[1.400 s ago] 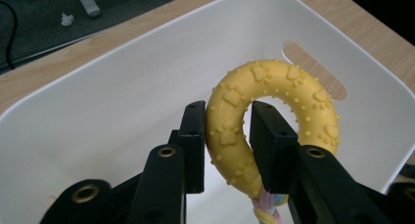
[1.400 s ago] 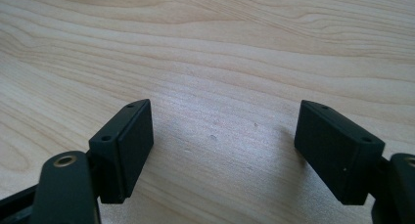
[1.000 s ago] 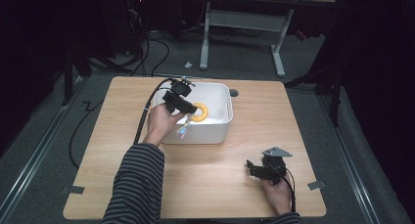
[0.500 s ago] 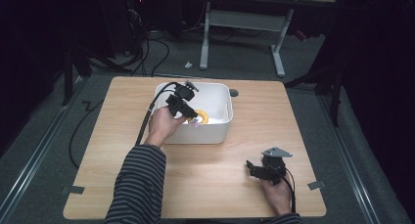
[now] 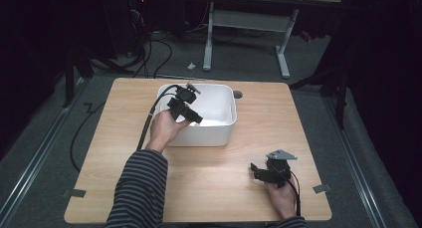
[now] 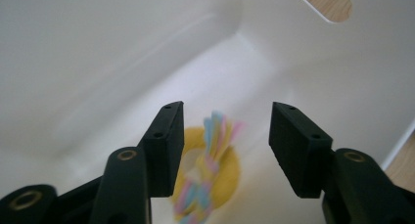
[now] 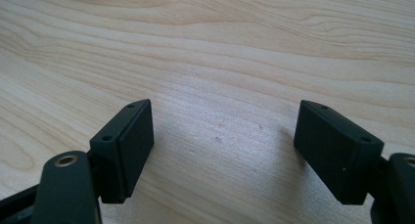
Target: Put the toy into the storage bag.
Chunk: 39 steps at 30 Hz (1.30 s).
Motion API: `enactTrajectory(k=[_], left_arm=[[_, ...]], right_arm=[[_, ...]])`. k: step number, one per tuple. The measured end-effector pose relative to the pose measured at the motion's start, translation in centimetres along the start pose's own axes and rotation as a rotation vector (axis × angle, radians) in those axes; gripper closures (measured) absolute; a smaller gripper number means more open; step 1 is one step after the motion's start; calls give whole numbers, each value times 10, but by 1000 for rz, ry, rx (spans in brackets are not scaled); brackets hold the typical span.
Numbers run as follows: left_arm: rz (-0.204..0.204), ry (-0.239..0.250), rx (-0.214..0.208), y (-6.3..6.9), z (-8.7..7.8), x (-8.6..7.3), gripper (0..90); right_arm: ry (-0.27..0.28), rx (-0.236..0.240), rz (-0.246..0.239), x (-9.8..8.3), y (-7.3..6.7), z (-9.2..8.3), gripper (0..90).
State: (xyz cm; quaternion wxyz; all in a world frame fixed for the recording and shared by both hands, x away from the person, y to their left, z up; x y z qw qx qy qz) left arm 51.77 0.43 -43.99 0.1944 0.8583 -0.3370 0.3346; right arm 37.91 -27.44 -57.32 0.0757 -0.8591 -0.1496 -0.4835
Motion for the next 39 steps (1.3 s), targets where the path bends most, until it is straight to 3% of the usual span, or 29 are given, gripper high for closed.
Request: enactTrajectory(k=[4, 8, 13, 26, 39], left_arm=[[47, 98, 63, 1, -19, 5, 427], [52, 180, 74, 5, -40, 11, 421], [68, 204, 91, 5, -60, 8, 405], [3, 310, 134, -10, -101, -17, 384], [-41, 379, 152, -20, -133, -44, 372]], right_arm=[[0, 1, -2, 0, 0, 0, 228], [1, 1, -2, 0, 0, 0, 228], [1, 1, -2, 0, 0, 0, 229], [0, 0, -1, 0, 0, 0, 228], [1, 1, -2, 0, 0, 0, 229]])
Point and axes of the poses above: each handheld gripper's, and its own axes: z roughly forward along the jaws, x roughly out of its top, y roughly to its right, the point moved 6 cm from there along z, roughly forward along the jaws, and after that the axes turned 13 degrees about y, right-handed, at the moved point
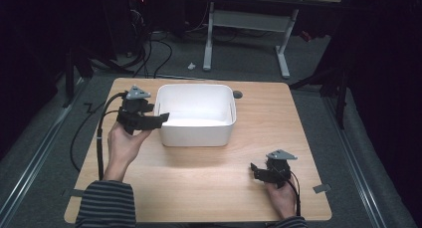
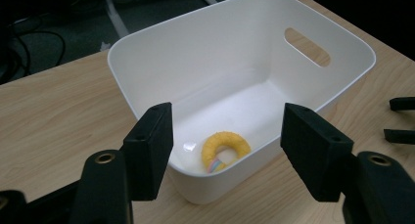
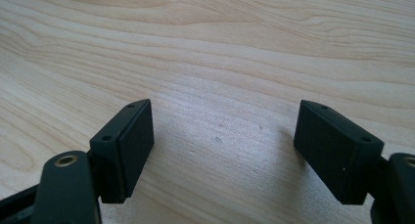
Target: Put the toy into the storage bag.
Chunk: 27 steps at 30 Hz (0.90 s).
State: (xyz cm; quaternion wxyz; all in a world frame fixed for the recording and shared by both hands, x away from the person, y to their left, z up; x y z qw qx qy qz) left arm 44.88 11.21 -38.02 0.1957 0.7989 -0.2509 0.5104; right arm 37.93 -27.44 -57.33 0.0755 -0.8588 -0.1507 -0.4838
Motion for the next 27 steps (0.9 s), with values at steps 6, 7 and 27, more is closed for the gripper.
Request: enactTrajectory(k=[6, 7, 27], left_arm=[[-19, 29, 21, -7, -18, -14, 364], [-23, 30, 23, -8, -20, -16, 363], [-68, 60, 39, -13, -39, -61, 345]], right_arm=[[0, 0, 0, 0, 0, 0, 228], [0, 0, 0, 0, 0, 0, 228], [0, 0, 1, 0, 0, 0, 229]])
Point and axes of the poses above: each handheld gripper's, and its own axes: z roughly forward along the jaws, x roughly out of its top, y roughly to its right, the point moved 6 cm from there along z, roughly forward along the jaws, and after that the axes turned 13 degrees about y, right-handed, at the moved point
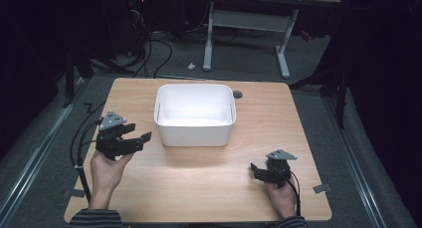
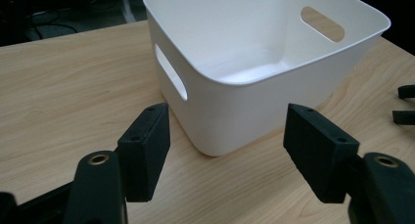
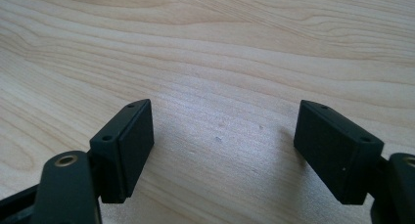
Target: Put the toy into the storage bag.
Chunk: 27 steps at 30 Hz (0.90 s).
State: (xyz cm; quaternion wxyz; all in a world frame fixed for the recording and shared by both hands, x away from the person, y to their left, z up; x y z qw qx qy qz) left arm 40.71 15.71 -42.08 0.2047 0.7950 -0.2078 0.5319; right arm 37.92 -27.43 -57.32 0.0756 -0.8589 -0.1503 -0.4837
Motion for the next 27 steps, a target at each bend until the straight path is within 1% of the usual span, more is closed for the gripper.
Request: enactTrajectory(k=[7, 10, 15, 18, 20, 23, 27], left_arm=[[-13, -7, 1, 0, 1, -18, 336], [-29, -7, -2, 0, 2, -25, 336], [-28, -20, 2, 3, 3, -35, 331], [-24, -10, 4, 6, 2, -39, 328], [-29, -1, 1, 7, 2, -44, 328], [-48, -3, -8, 6, 6, -55, 326], [-69, -26, -23, 7, 13, -65, 316]], right_arm=[[0, 0, 0, 0, 0, 0, 229], [0, 0, 0, 0, 0, 0, 229], [0, 0, 0, 0, 0, 0, 229], [0, -1, 0, 0, 0, 0, 229], [0, -1, 0, 0, 0, 0, 229], [0, -2, 0, 0, 0, 0, 229], [1, -1, -3, 0, 0, 0, 229]])
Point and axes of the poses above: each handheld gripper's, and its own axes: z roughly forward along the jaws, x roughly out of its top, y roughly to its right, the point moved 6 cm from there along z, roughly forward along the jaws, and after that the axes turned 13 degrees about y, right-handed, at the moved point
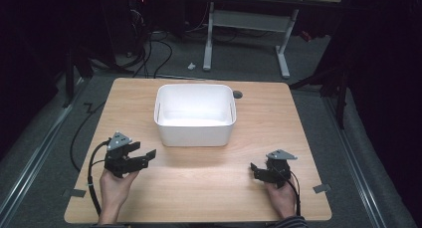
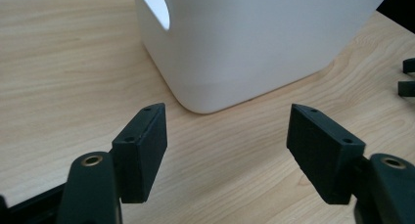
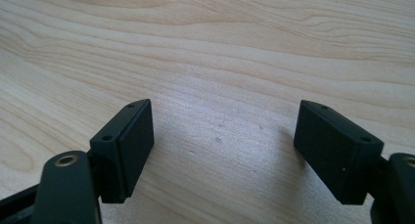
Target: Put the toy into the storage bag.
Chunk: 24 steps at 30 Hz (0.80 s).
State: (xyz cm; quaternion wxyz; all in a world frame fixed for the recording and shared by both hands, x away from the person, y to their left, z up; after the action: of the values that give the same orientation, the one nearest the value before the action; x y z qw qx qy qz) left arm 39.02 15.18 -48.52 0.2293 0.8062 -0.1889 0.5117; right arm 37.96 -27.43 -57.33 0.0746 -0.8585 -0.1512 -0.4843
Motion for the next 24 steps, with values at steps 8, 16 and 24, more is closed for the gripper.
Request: enactTrajectory(k=[8, 16, 24], left_arm=[[-27, -45, -31, 1, 11, -7, 297], [-9, -94, -25, 7, 28, -20, 294], [0, -102, -4, 9, 41, -37, 294]], right_arm=[[0, 1, 2, 0, -1, 1, 232], [0, 4, -2, 0, -1, 0, 236], [-1, 5, -2, 0, -1, 0, 236]])
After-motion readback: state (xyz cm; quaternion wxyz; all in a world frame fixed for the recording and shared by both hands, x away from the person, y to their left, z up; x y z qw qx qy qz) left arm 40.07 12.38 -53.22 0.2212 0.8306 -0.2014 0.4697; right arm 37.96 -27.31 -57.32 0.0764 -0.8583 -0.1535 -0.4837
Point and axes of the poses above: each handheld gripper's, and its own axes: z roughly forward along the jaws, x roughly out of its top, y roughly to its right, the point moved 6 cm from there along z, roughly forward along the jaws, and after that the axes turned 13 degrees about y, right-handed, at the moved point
